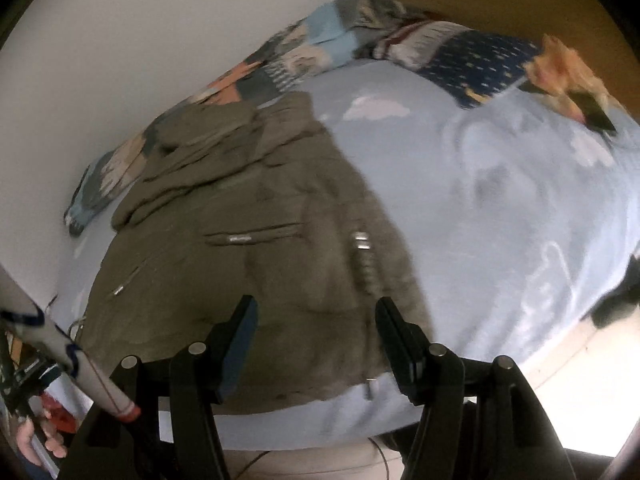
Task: Fold large clothes
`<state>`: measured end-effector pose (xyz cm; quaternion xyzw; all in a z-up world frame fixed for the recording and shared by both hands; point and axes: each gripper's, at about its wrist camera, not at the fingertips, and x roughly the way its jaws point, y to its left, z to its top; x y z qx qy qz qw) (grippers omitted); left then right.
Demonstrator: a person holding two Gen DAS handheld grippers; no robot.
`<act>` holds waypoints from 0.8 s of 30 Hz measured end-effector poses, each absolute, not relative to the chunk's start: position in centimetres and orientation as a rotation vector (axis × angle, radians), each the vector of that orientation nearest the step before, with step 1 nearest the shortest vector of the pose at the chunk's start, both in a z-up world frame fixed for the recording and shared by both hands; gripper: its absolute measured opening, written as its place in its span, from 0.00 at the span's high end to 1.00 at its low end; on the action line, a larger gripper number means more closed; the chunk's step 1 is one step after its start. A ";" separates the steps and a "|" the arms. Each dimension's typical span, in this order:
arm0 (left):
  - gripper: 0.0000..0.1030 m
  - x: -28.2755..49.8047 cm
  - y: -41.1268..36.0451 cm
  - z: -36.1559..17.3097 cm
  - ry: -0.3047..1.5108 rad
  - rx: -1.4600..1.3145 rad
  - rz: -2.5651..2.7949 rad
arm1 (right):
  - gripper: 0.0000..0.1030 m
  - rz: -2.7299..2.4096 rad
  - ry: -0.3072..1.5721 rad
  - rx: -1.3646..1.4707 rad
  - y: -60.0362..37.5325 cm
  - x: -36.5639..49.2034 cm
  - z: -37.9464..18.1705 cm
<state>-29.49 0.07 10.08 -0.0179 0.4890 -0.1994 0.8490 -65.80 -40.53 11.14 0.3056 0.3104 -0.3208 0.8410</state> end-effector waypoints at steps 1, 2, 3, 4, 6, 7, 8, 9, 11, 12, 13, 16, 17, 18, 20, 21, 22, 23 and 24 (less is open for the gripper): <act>0.18 -29.0 0.6 9.9 1.042 -0.062 -0.413 | 0.36 -0.687 0.657 0.652 -40.8 -66.2 10.9; 0.18 -28.4 1.2 9.5 1.060 -0.086 -0.408 | 0.36 -0.697 0.657 0.664 -41.0 -66.6 10.7; 0.18 -28.1 1.5 9.2 1.069 -0.098 -0.406 | 0.36 -0.705 0.658 0.681 -41.5 -67.0 10.4; 0.18 -27.8 1.8 8.8 1.080 -0.112 -0.405 | 0.36 -0.711 0.658 0.692 -41.8 -67.3 10.2; 0.18 -27.3 2.2 8.1 1.106 -0.140 -0.414 | 0.36 -0.724 0.655 0.724 -42.5 -67.7 9.7; 0.18 -27.0 2.3 7.7 1.124 -0.161 -0.428 | 0.36 -0.726 0.655 0.741 -42.8 -67.7 9.5; 0.18 -26.9 2.5 7.4 1.138 -0.178 -0.438 | 0.36 -0.726 0.654 0.756 -43.0 -67.7 9.4; 0.18 -26.7 2.5 7.1 1.152 -0.199 -0.448 | 0.36 -0.726 0.653 0.764 -43.1 -67.7 9.3; 0.18 -26.3 2.8 6.3 1.183 -0.249 -0.463 | 0.36 -0.726 0.656 0.773 -43.2 -67.3 9.2; 0.18 -26.2 2.9 6.0 1.193 -0.267 -0.469 | 0.36 -0.727 0.659 0.771 -43.3 -67.2 9.2; 0.18 -26.1 2.9 5.7 1.207 -0.289 -0.478 | 0.36 -0.730 0.663 0.767 -43.3 -67.0 9.2; 0.18 -26.2 2.1 4.7 1.246 -0.320 -0.512 | 0.36 -0.738 0.669 0.770 -43.5 -66.8 9.0; 0.18 -26.4 1.6 4.4 1.259 -0.323 -0.531 | 0.36 -0.741 0.667 0.779 -43.7 -66.9 8.9; 0.18 -26.7 1.1 4.3 1.268 -0.323 -0.550 | 0.36 -0.746 0.663 0.791 -43.9 -67.0 8.8; 0.18 -27.2 -0.1 4.0 1.285 -0.310 -0.589 | 0.36 -0.752 0.648 0.821 -44.5 -67.5 8.6; 0.18 -27.4 -0.6 3.9 1.288 -0.303 -0.599 | 0.36 -0.756 0.640 0.842 -44.8 -67.9 8.4; 0.18 -27.6 -0.9 3.9 1.290 -0.297 -0.607 | 0.36 -0.759 0.635 0.859 -45.0 -68.2 8.2; 0.18 -27.8 -1.4 3.7 1.293 -0.291 -0.612 | 0.36 -0.759 0.628 0.887 -45.3 -68.7 7.8; 0.18 -28.0 -1.8 3.6 1.294 -0.282 -0.615 | 0.36 -0.757 0.623 0.908 -45.4 -69.0 7.6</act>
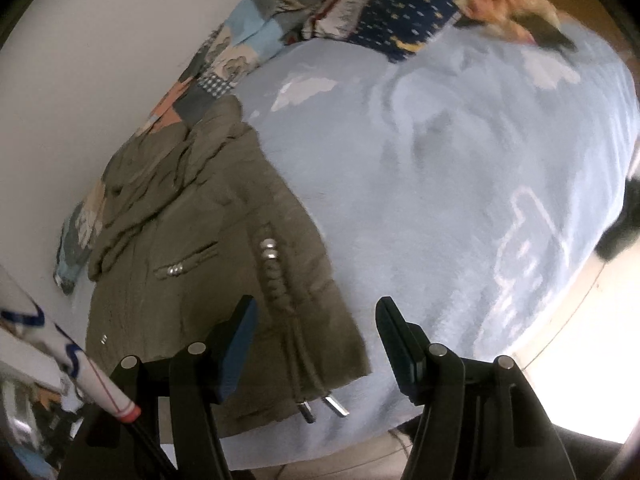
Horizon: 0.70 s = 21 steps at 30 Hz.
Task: Fold large clothes
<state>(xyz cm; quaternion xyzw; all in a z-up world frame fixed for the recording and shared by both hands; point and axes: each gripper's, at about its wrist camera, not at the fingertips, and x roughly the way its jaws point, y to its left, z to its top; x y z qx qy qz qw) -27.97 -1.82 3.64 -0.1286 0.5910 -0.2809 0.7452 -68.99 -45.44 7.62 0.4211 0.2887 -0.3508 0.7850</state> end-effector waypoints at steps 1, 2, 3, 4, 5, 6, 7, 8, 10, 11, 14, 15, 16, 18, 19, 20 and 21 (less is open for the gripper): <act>0.18 -28.1 -2.1 3.6 1.295 -0.274 -0.617 | 0.36 -0.753 0.615 0.935 -45.7 -69.4 7.3; 0.18 -28.2 -2.4 3.5 1.295 -0.269 -0.619 | 0.36 -0.750 0.607 0.960 -45.9 -69.7 7.1; 0.18 -28.2 -2.5 3.5 1.294 -0.265 -0.619 | 0.35 -0.746 0.594 0.993 -46.2 -70.1 6.8; 0.18 -28.3 -2.6 3.4 1.291 -0.263 -0.618 | 0.34 -0.743 0.584 1.014 -46.4 -70.4 6.6; 0.18 -28.3 -2.7 3.5 1.290 -0.262 -0.618 | 0.30 -0.740 0.575 1.036 -46.7 -70.6 6.3; 0.18 -28.2 -2.6 3.5 1.289 -0.263 -0.618 | 0.28 -0.735 0.564 1.060 -46.9 -70.8 6.1; 0.18 -28.3 -2.7 3.5 1.289 -0.268 -0.617 | 0.25 -0.727 0.549 1.091 -47.1 -71.0 5.8; 0.18 -28.3 -2.6 3.4 1.289 -0.277 -0.616 | 0.25 -0.716 0.535 1.125 -47.4 -71.0 5.4; 0.18 -27.9 -2.5 3.2 1.291 -0.287 -0.615 | 0.25 -0.694 0.519 1.165 -47.6 -70.8 4.9; 0.18 -27.9 -2.7 3.1 1.288 -0.287 -0.613 | 0.25 -0.688 0.519 1.170 -47.7 -70.5 4.8; 0.18 -27.9 -3.1 2.9 1.279 -0.263 -0.611 | 0.25 -0.680 0.537 1.151 -47.8 -69.3 4.5; 0.18 -27.9 -3.0 3.0 1.274 -0.253 -0.610 | 0.25 -0.670 0.547 1.146 -47.8 -68.7 4.2; 0.18 -28.0 -3.2 3.0 1.268 -0.242 -0.608 | 0.25 -0.660 0.562 1.145 -47.7 -68.2 3.9; 0.18 -28.2 -3.3 3.1 1.257 -0.226 -0.607 | 0.24 -0.629 0.614 1.148 -47.4 -66.9 2.8; 0.18 -28.2 -3.3 3.2 1.251 -0.222 -0.609 | 0.24 -0.625 0.620 1.145 -47.2 -66.6 2.6; 0.18 -28.4 -3.5 3.4 1.240 -0.216 -0.617 | 0.24 -0.626 0.624 1.130 -46.9 -66.3 2.5; 0.18 -28.4 -3.5 3.5 1.233 -0.210 -0.622 | 0.24 -0.608 0.635 1.114 -46.4 -66.0 2.6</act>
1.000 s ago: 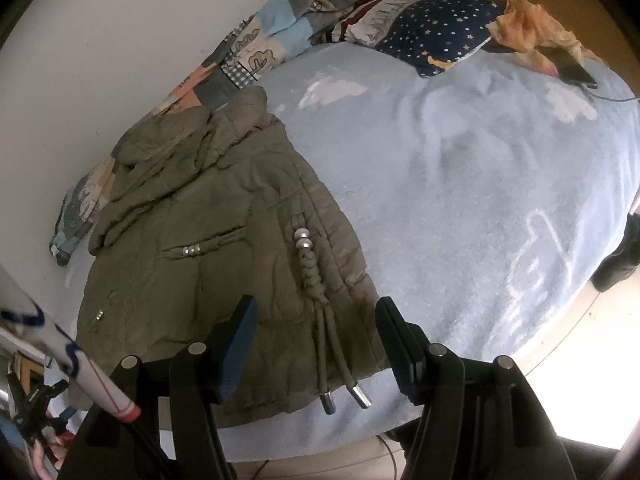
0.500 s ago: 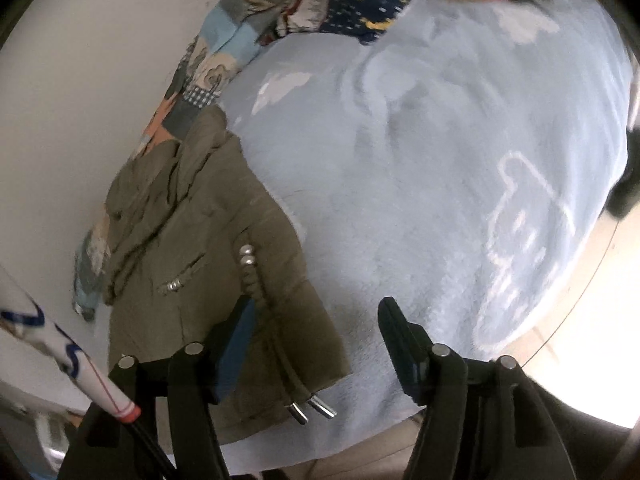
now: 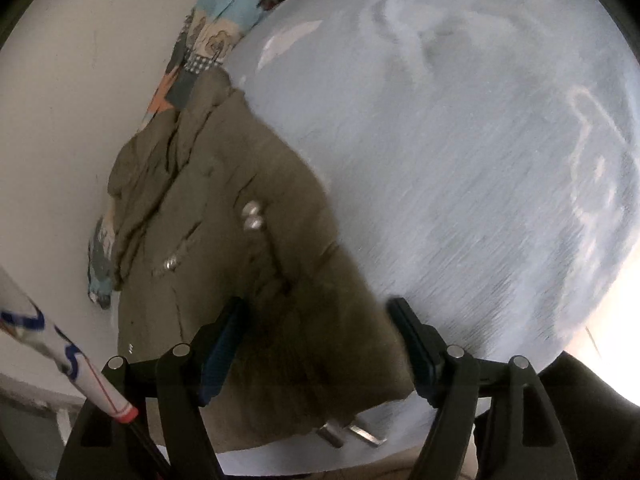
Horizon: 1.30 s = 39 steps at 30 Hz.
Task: Fold large clothes
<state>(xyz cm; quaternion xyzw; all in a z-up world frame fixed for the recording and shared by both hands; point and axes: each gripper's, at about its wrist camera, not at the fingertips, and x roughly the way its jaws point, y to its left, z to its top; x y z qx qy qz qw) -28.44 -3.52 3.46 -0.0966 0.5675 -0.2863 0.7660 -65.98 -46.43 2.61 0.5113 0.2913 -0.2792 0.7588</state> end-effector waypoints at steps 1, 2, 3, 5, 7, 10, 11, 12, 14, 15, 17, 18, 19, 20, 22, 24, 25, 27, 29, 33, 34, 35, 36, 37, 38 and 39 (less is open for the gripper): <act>0.19 -28.7 -3.6 3.6 1.217 -0.196 -0.627 | 0.27 -0.558 0.645 1.107 -45.8 -65.4 2.6; 0.21 -28.9 -3.9 4.0 1.189 -0.171 -0.627 | 0.37 -0.520 0.651 1.102 -45.3 -64.8 2.7; 0.27 -29.1 -4.1 4.2 1.170 -0.150 -0.622 | 0.45 -0.493 0.660 1.063 -44.4 -64.1 3.0; 0.35 -29.5 -4.7 4.6 1.117 -0.080 -0.609 | 0.72 -0.528 0.662 0.939 -43.0 -63.4 4.1; 0.37 -29.7 -5.2 4.6 1.097 -0.040 -0.606 | 0.77 -0.548 0.621 0.867 -42.3 -63.3 5.3; 0.37 -29.5 -5.5 4.1 1.094 -0.014 -0.599 | 0.78 -0.567 0.604 0.776 -41.6 -62.6 6.5; 0.36 -29.5 -5.6 4.0 1.093 -0.011 -0.596 | 0.78 -0.575 0.619 0.759 -41.5 -62.2 6.3; 0.35 -29.5 -5.8 3.9 1.089 -0.006 -0.591 | 0.78 -0.582 0.628 0.762 -41.6 -61.9 6.0; 0.33 -29.7 -6.0 3.8 1.072 0.010 -0.584 | 0.77 -0.585 0.643 0.781 -41.8 -61.7 5.1; 0.30 -29.8 -6.1 3.7 1.063 0.021 -0.581 | 0.76 -0.591 0.663 0.783 -42.0 -61.6 4.7; 0.27 -29.8 -6.2 3.6 1.054 0.032 -0.585 | 0.67 -0.606 0.684 0.796 -42.3 -61.4 3.8; 0.23 -29.9 -6.0 3.5 1.048 0.024 -0.601 | 0.65 -0.609 0.686 0.813 -42.5 -61.6 3.4; 0.22 -29.8 -5.9 3.4 1.048 0.016 -0.611 | 0.61 -0.611 0.686 0.829 -42.8 -62.1 3.1; 0.21 -29.9 -6.0 3.4 1.049 0.016 -0.613 | 0.59 -0.606 0.680 0.853 -43.1 -62.3 2.7; 0.19 -29.9 -6.3 3.3 1.052 0.031 -0.615 | 0.59 -0.599 0.667 0.897 -43.5 -62.5 2.3; 0.18 -30.0 -6.5 3.4 1.051 0.049 -0.612 | 0.59 -0.596 0.668 0.902 -43.4 -62.7 2.3; 0.18 -30.0 -6.7 3.4 1.053 0.055 -0.608 | 0.59 -0.595 0.670 0.901 -43.4 -62.7 2.3; 0.18 -29.8 -6.9 3.4 1.063 0.060 -0.602 | 0.61 -0.585 0.689 0.896 -43.5 -62.5 2.7; 0.18 -29.8 -6.8 3.5 1.064 0.056 -0.603 | 0.70 -0.573 0.683 0.898 -43.6 -62.4 3.0; 0.46 -30.1 -6.2 4.3 1.027 0.031 -0.613 | 0.78 -0.571 0.665 0.844 -43.0 -62.4 4.0; 0.52 -30.1 -6.0 4.6 1.016 0.022 -0.623 | 0.79 -0.573 0.664 0.822 -42.8 -62.3 4.4; 0.55 -30.2 -6.0 4.8 1.007 0.020 -0.632 | 0.80 -0.574 0.663 0.799 -42.6 -62.2 4.7; 0.59 -30.3 -6.0 4.8 1.005 0.022 -0.636 | 0.80 -0.577 0.660 0.766 -42.2 -62.0 5.2; 0.61 -30.5 -6.1 4.9 0.998 0.029 -0.640 | 0.80 -0.580 0.661 0.748 -42.0 -61.8 5.4; 0.62 -30.7 -6.1 5.0 0.993 0.037 -0.642 | 0.80 -0.582 0.664 0.731 -41.9 -61.6 5.5; 0.66 -30.8 -6.3 5.1 0.985 0.044 -0.646 | 0.80 -0.584 0.670 0.721 -41.8 -61.4 5.5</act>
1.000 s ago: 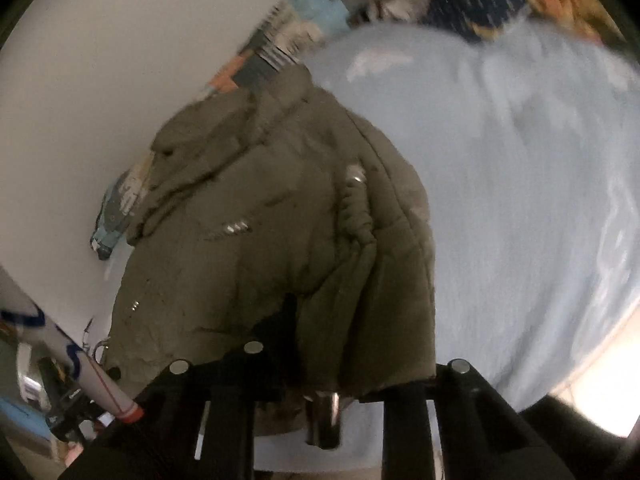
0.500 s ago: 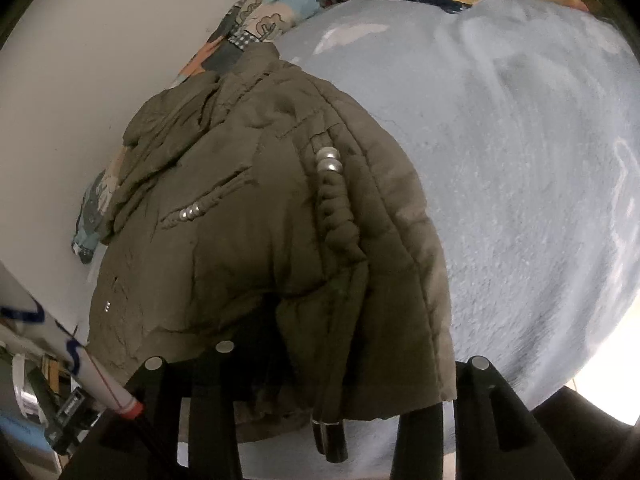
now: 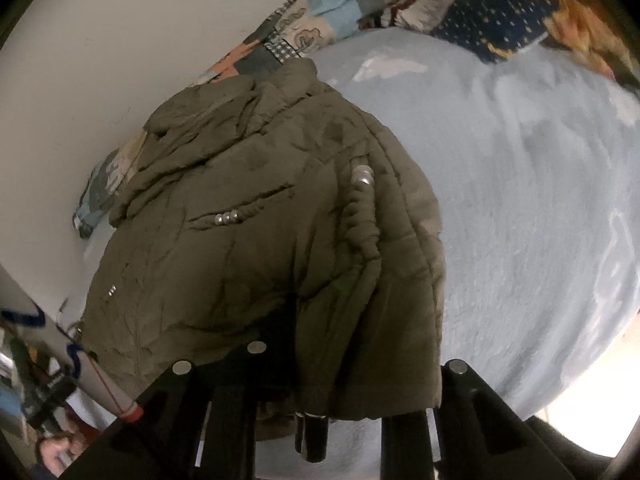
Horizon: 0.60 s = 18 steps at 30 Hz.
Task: Fold large clothes
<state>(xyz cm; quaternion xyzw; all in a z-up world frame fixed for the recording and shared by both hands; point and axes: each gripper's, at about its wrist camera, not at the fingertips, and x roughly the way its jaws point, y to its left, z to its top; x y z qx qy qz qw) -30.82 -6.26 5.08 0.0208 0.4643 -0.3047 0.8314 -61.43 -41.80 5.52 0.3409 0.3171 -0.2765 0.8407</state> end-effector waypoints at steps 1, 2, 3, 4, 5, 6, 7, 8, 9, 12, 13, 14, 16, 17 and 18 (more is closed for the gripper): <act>0.68 -31.1 -6.4 5.4 0.969 0.056 -0.649 | 0.80 -0.587 0.676 0.717 -41.8 -61.4 5.4; 0.69 -31.3 -6.5 5.6 0.954 0.067 -0.652 | 0.80 -0.587 0.680 0.718 -41.9 -61.4 5.3; 0.71 -31.5 -6.6 5.7 0.945 0.078 -0.651 | 0.80 -0.587 0.682 0.713 -41.9 -61.3 5.3; 0.71 -31.7 -6.8 5.8 0.932 0.098 -0.649 | 0.80 -0.590 0.688 0.696 -41.8 -61.3 5.4; 0.71 -31.8 -7.0 5.8 0.925 0.112 -0.645 | 0.80 -0.594 0.696 0.672 -41.6 -61.0 5.5; 0.71 -31.9 -7.0 5.8 0.919 0.126 -0.639 | 0.80 -0.600 0.702 0.645 -41.4 -60.8 5.6; 0.71 -32.1 -7.1 5.8 0.913 0.139 -0.635 | 0.80 -0.603 0.702 0.637 -41.3 -60.8 5.6; 0.71 -32.3 -7.4 5.8 0.898 0.165 -0.628 | 0.80 -0.603 0.702 0.640 -41.3 -60.8 5.4; 0.71 -32.6 -7.4 5.8 0.885 0.187 -0.622 | 0.80 -0.601 0.705 0.649 -41.4 -60.8 5.3; 0.71 -33.3 -7.9 5.6 0.851 0.246 -0.600 | 0.80 -0.595 0.697 0.684 -41.8 -61.1 4.8; 0.70 -33.4 -8.0 5.6 0.843 0.262 -0.591 | 0.80 -0.596 0.697 0.687 -41.8 -61.0 4.7; 0.70 -33.5 -8.2 5.5 0.837 0.271 -0.585 | 0.80 -0.598 0.695 0.691 -41.8 -61.0 4.7; 0.70 -33.7 -8.6 5.4 0.824 0.294 -0.573 | 0.80 -0.602 0.692 0.692 -41.7 -61.0 4.6; 0.70 -33.7 -8.8 5.4 0.818 0.307 -0.569 | 0.80 -0.603 0.692 0.689 -41.7 -60.9 4.6; 0.70 -33.8 -8.9 5.4 0.812 0.317 -0.566 | 0.80 -0.604 0.689 0.692 -41.6 -61.0 4.6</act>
